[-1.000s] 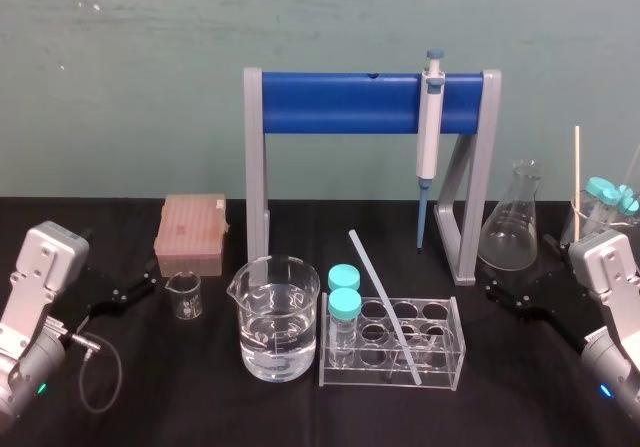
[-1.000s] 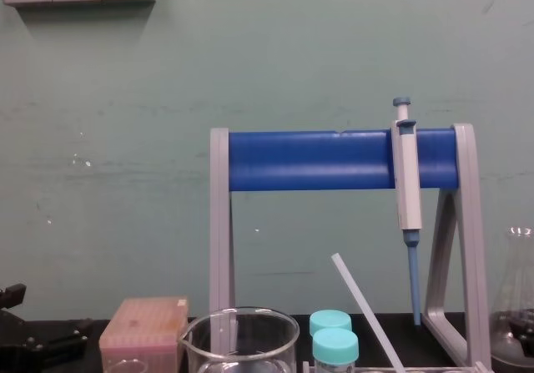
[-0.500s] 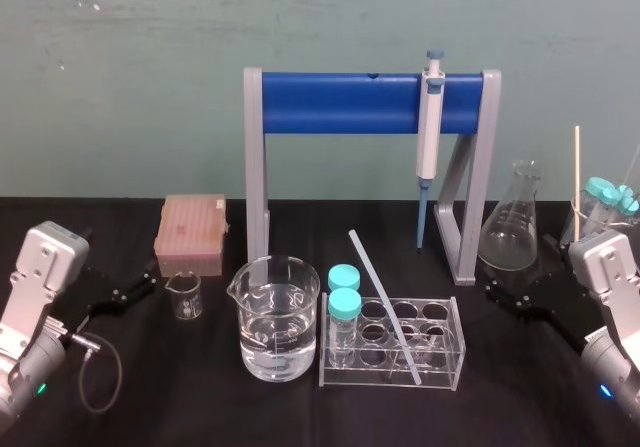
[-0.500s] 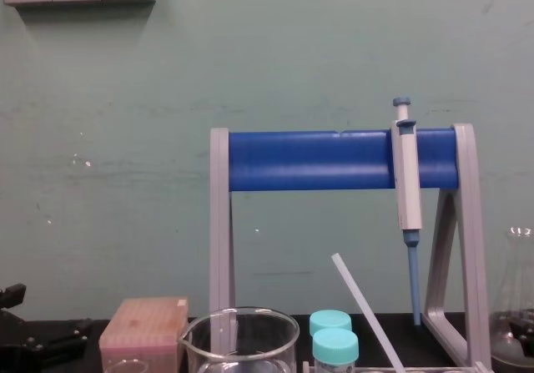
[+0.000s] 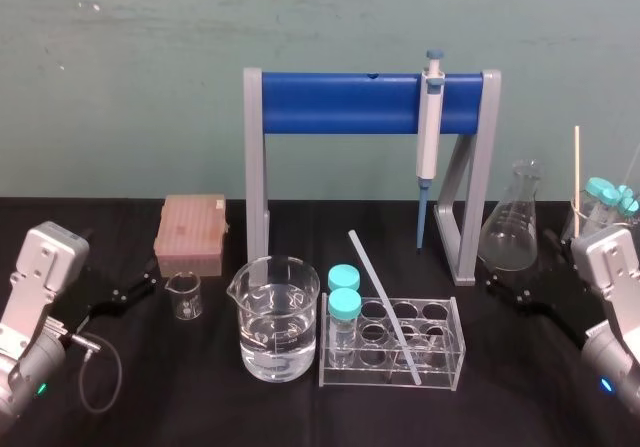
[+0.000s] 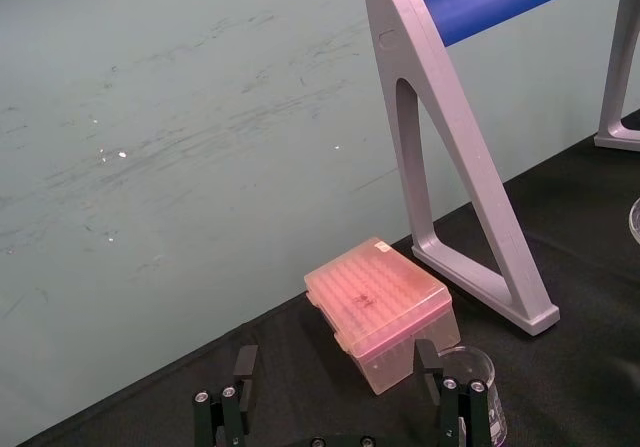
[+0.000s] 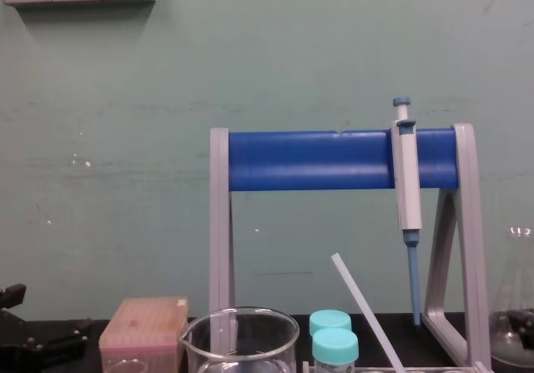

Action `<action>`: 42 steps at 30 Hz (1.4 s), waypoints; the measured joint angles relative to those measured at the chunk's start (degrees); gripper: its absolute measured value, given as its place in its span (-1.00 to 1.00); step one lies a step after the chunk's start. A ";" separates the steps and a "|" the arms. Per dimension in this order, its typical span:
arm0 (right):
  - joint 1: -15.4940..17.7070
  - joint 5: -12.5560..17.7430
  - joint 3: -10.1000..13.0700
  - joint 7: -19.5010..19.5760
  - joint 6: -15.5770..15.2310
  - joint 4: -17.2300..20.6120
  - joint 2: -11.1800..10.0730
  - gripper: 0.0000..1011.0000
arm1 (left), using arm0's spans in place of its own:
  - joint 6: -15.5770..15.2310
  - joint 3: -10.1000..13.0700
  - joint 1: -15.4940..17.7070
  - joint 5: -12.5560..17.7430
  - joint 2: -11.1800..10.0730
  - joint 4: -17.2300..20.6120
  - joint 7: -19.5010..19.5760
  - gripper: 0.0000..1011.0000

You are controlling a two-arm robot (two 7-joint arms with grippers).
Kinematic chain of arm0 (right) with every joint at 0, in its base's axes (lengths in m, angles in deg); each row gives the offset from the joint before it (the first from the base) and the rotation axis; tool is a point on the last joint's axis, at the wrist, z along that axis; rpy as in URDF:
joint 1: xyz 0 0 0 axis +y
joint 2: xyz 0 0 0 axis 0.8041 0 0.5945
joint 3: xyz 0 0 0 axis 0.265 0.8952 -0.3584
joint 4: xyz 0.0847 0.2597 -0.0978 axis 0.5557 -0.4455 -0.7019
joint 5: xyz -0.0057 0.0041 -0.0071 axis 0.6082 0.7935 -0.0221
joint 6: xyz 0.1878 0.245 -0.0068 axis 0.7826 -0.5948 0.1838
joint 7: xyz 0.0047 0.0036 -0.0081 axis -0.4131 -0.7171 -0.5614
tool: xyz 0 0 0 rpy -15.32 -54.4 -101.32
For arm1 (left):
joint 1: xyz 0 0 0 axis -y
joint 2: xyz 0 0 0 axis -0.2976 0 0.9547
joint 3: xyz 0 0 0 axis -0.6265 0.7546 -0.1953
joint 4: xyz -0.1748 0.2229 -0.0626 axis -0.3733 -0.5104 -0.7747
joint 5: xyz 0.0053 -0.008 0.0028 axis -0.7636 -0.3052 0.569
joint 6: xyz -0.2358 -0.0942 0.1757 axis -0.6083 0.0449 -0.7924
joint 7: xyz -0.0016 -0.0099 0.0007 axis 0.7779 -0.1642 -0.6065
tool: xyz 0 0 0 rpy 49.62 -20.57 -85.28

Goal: Pick up the stirring rod with one hand, then place it down.

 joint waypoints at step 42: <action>-10.85 17.80 -4.02 -26.68 -19.83 3.52 6.61 0.99 | 0.00 0.00 0.00 0.00 0.00 0.00 0.00 0.98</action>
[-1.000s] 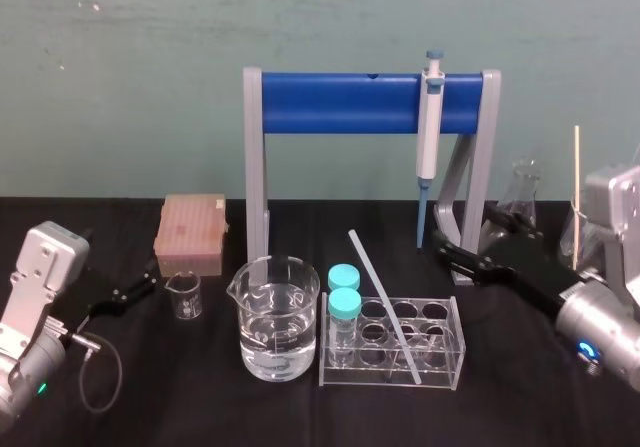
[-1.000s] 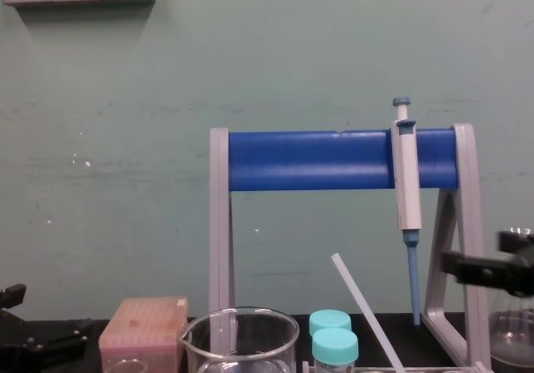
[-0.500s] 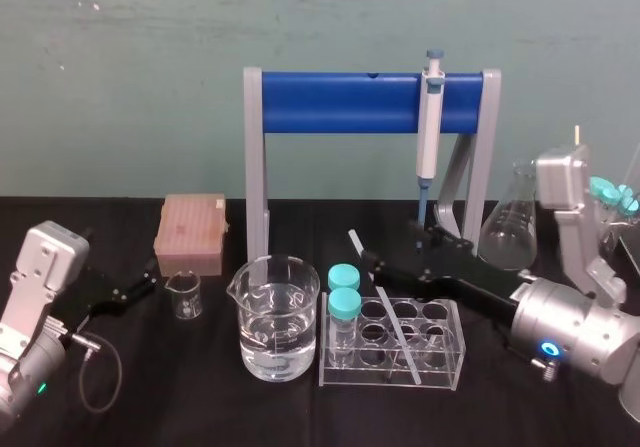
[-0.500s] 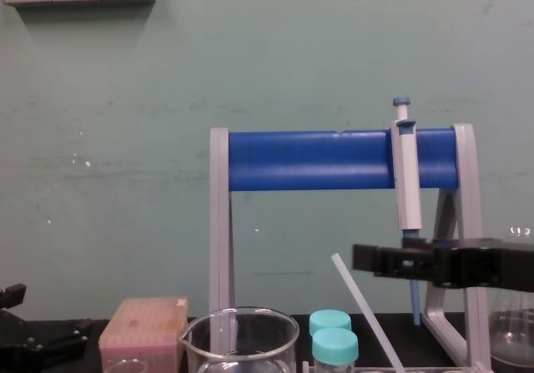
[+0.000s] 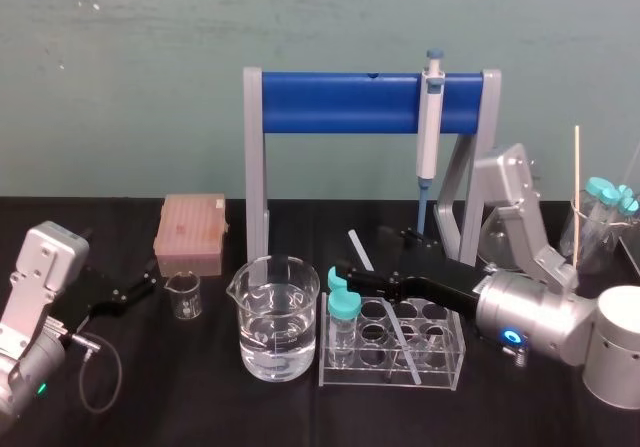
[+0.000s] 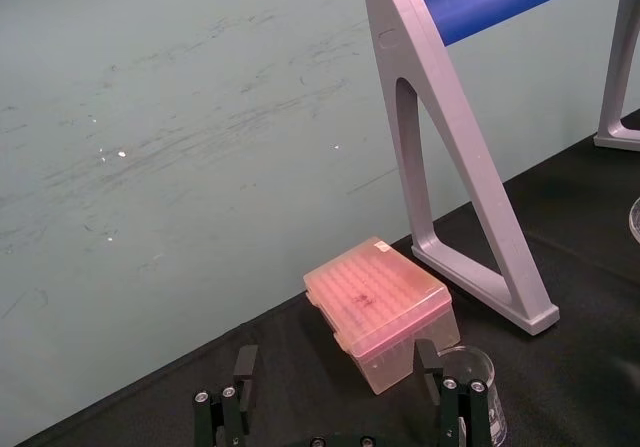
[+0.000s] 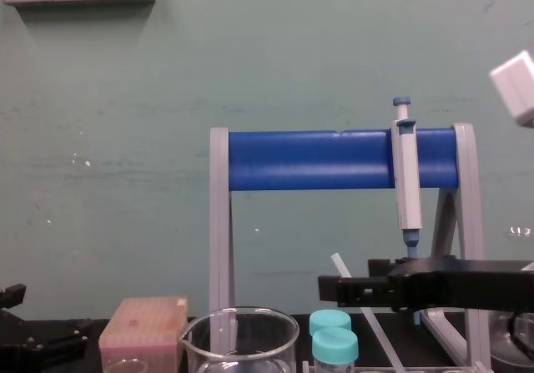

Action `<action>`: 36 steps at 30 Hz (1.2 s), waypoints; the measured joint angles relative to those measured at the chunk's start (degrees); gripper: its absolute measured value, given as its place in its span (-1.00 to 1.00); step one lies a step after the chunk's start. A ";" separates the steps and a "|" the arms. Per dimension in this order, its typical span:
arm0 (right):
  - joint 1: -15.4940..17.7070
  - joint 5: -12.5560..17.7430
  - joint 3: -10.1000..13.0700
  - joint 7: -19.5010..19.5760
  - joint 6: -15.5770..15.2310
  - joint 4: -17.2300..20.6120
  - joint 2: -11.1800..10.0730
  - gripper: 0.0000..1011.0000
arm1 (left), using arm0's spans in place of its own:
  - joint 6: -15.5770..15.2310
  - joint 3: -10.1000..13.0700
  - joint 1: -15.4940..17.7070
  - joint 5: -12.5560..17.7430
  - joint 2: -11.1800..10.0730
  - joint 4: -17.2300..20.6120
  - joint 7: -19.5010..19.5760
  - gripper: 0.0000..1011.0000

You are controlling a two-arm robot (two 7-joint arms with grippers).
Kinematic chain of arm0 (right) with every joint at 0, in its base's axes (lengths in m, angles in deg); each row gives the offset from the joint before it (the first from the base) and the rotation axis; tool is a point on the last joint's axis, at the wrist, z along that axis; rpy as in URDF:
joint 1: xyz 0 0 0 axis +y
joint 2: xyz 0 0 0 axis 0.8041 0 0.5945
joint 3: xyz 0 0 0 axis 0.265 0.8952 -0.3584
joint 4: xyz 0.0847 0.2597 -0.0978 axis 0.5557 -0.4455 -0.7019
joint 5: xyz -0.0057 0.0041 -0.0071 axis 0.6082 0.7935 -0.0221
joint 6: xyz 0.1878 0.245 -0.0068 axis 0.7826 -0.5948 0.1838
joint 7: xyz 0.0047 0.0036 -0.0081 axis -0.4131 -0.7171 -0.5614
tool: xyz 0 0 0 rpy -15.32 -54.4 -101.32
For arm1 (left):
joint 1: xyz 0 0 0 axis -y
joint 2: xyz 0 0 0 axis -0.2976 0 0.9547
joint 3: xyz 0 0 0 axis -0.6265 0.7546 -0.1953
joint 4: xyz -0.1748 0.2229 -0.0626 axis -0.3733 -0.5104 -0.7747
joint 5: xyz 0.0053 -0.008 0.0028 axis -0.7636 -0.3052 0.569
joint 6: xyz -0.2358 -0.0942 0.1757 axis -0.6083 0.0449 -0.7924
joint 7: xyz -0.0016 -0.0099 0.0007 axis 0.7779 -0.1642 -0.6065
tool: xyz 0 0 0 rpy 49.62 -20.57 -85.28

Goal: Pick up the stirring rod with one hand, then place it down.

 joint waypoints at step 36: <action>-2.94 -3.11 -1.71 -1.47 0.58 -4.62 2.59 0.53 | 0.00 0.00 0.00 0.00 0.00 0.00 0.00 0.98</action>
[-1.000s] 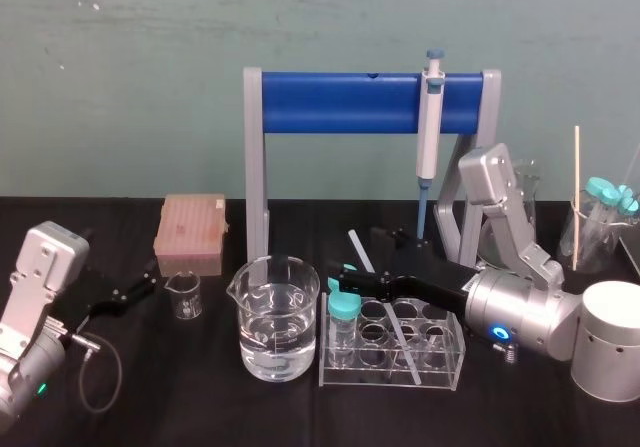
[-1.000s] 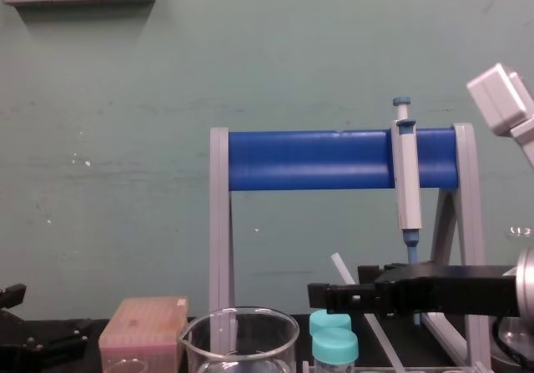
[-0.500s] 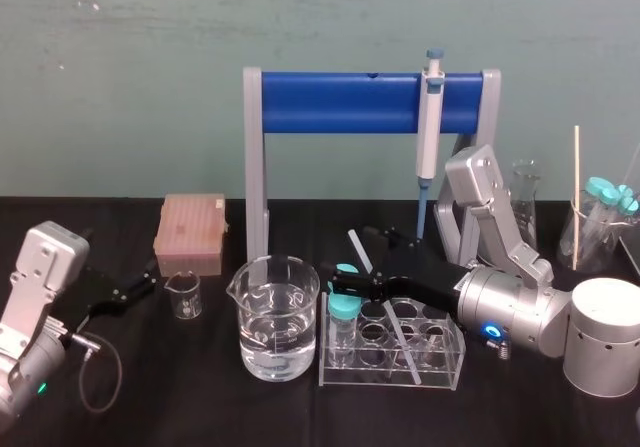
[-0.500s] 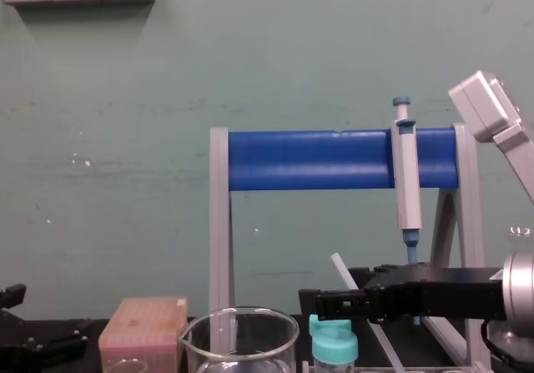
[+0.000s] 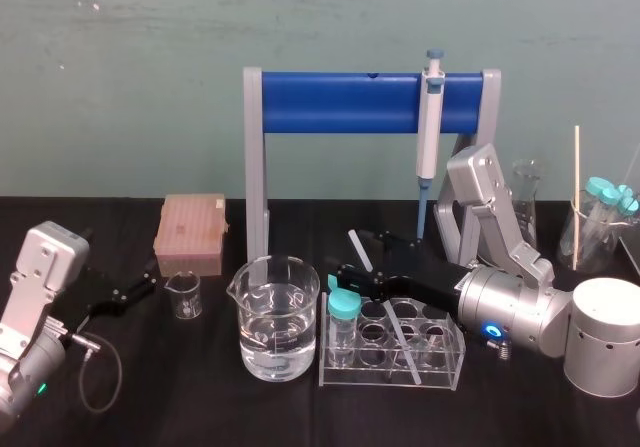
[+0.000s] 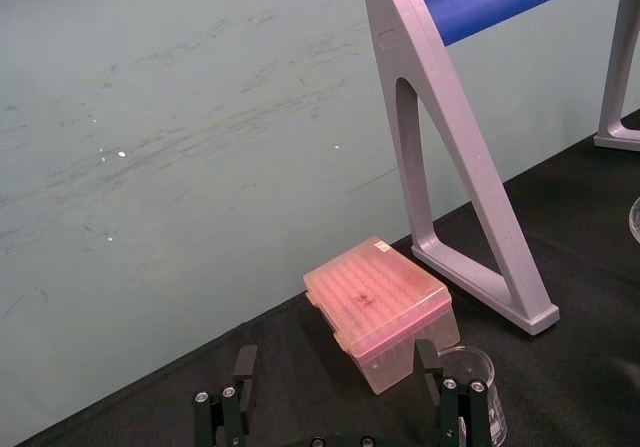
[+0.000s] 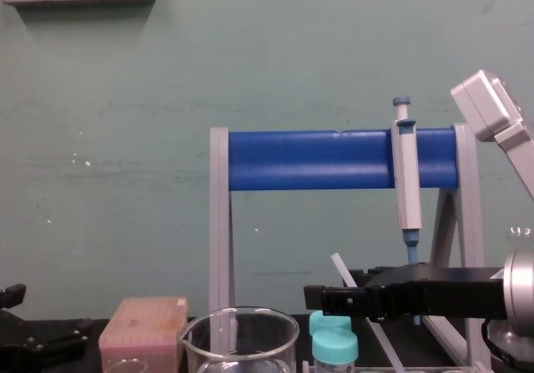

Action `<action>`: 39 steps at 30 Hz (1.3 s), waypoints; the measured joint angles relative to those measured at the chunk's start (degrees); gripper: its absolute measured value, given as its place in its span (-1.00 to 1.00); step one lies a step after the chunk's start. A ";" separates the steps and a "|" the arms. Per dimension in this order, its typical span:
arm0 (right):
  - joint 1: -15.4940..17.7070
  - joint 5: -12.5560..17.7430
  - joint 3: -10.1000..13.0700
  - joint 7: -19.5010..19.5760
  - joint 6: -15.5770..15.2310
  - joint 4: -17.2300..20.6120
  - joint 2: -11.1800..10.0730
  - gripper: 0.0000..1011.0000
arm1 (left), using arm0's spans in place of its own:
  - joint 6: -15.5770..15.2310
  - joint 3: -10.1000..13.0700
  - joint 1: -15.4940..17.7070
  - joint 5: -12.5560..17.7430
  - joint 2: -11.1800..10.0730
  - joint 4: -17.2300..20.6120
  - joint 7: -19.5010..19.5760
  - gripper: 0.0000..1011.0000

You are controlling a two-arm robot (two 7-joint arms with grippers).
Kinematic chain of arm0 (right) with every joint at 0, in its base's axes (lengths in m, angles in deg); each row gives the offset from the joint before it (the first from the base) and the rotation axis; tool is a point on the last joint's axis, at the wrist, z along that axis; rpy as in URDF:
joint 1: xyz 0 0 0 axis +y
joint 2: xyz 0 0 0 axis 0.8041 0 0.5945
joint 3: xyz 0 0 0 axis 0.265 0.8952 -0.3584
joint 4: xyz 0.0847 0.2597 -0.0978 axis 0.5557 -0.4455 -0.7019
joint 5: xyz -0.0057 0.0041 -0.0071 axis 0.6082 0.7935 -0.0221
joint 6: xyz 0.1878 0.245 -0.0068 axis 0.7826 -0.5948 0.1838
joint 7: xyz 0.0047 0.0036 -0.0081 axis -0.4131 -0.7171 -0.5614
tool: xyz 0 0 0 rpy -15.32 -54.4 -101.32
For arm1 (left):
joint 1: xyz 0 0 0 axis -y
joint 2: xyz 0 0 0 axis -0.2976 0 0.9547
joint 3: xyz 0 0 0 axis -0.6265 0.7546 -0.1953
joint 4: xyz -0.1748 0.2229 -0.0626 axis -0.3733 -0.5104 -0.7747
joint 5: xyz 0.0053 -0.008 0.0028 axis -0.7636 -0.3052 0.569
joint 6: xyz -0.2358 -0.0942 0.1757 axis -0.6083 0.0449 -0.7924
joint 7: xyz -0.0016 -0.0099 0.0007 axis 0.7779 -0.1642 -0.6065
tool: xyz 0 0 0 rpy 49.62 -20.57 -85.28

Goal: Pick up the stirring rod with one hand, then place it down.

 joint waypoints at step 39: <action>4.80 -4.23 3.34 0.38 16.96 1.23 1.01 -0.87 | 0.00 0.00 0.00 0.00 0.00 0.00 0.00 0.98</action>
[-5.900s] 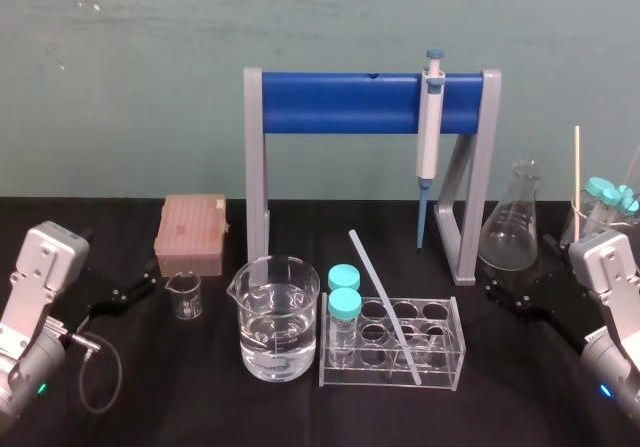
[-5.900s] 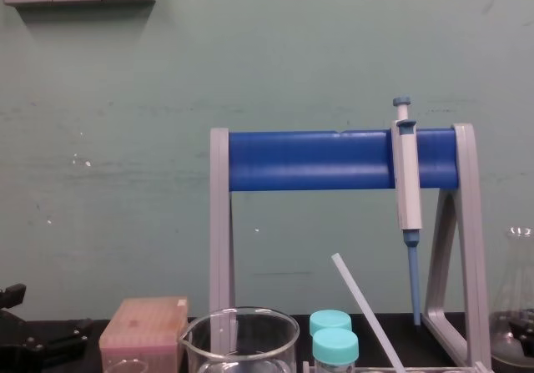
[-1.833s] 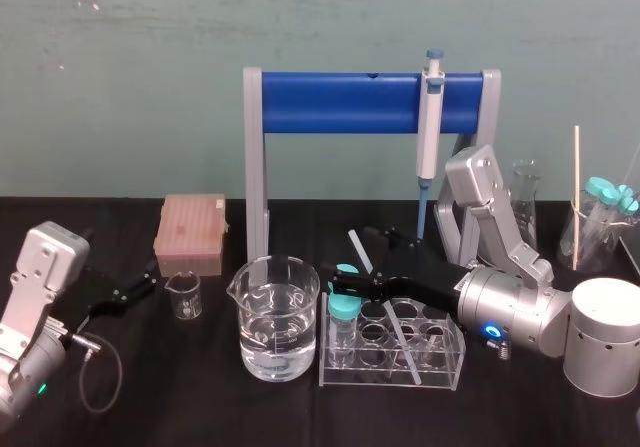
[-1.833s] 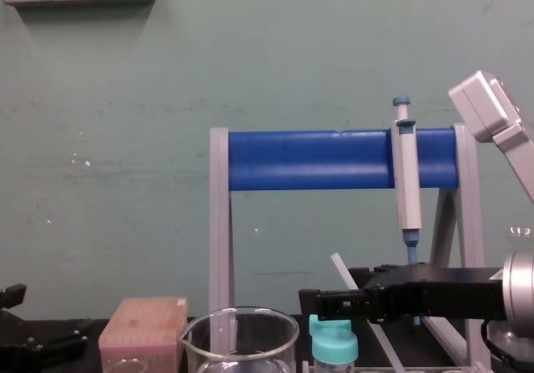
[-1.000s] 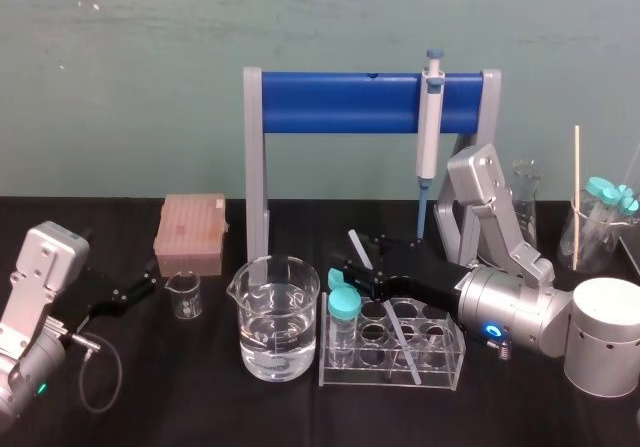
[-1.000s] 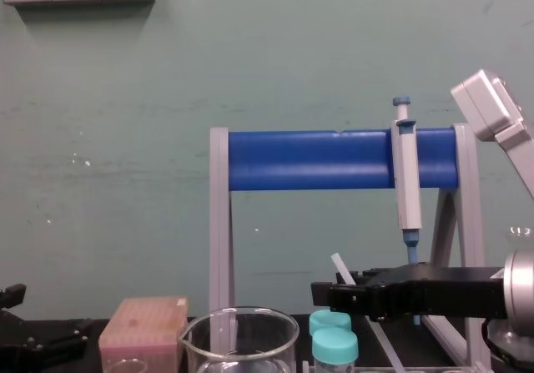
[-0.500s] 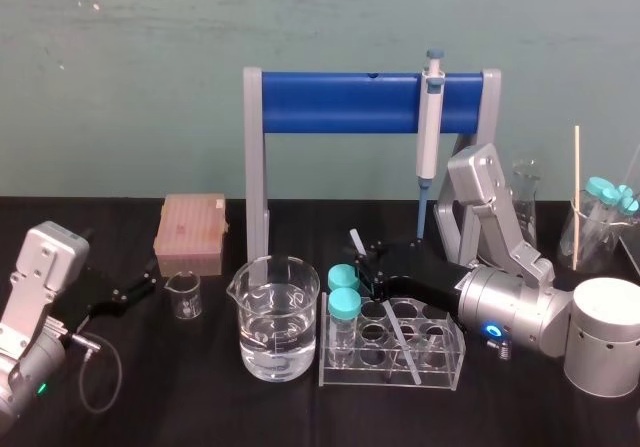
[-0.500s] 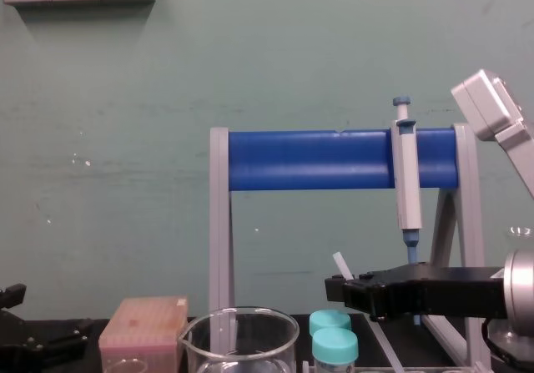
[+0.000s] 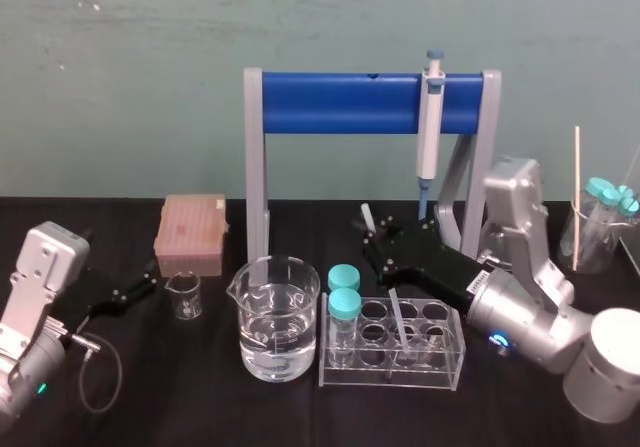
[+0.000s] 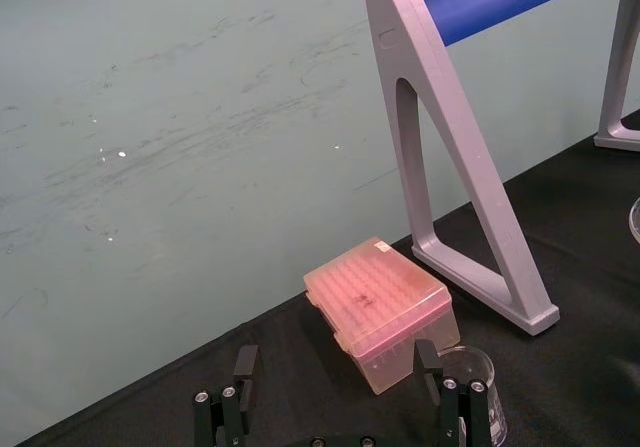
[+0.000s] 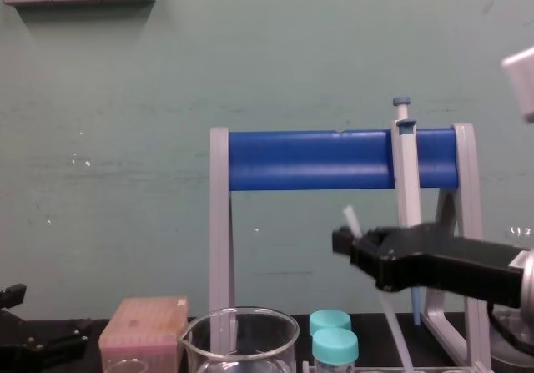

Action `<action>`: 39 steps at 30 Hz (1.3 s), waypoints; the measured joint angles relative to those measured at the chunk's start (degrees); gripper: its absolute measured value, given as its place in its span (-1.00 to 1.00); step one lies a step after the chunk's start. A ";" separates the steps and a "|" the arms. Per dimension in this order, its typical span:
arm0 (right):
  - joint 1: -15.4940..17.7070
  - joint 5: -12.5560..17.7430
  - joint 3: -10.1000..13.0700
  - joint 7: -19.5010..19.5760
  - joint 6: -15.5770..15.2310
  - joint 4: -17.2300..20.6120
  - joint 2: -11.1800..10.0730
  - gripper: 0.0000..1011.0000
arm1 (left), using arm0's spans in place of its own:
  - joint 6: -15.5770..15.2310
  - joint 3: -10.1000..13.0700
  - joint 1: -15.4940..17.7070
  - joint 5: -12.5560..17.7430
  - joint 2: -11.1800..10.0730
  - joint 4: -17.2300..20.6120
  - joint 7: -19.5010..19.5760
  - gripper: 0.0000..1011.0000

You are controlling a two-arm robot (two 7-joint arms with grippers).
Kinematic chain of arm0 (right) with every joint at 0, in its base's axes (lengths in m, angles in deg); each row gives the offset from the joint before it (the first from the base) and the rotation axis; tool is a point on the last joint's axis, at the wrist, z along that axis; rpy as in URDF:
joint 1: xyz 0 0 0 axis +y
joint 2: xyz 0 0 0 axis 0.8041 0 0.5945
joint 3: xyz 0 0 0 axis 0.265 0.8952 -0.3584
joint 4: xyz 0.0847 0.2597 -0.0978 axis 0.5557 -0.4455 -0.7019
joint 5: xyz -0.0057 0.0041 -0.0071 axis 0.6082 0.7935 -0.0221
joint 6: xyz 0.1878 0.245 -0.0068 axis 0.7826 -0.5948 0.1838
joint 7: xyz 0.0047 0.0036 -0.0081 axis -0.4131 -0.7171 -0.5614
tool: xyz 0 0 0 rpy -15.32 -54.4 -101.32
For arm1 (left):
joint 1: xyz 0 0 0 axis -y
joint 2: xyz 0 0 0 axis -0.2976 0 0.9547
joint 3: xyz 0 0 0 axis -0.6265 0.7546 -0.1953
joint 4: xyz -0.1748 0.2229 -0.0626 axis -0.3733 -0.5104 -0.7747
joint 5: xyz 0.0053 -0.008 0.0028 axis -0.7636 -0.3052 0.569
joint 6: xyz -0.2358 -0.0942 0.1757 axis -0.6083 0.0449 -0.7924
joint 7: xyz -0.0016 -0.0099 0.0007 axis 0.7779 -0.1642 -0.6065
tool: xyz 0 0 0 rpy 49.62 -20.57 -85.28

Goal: Pick up the stirring rod with one hand, then place it down.

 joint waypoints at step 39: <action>6.71 5.93 14.03 -1.67 7.86 11.88 -0.65 -0.87 | 0.00 0.00 0.00 0.00 0.00 0.00 0.00 0.98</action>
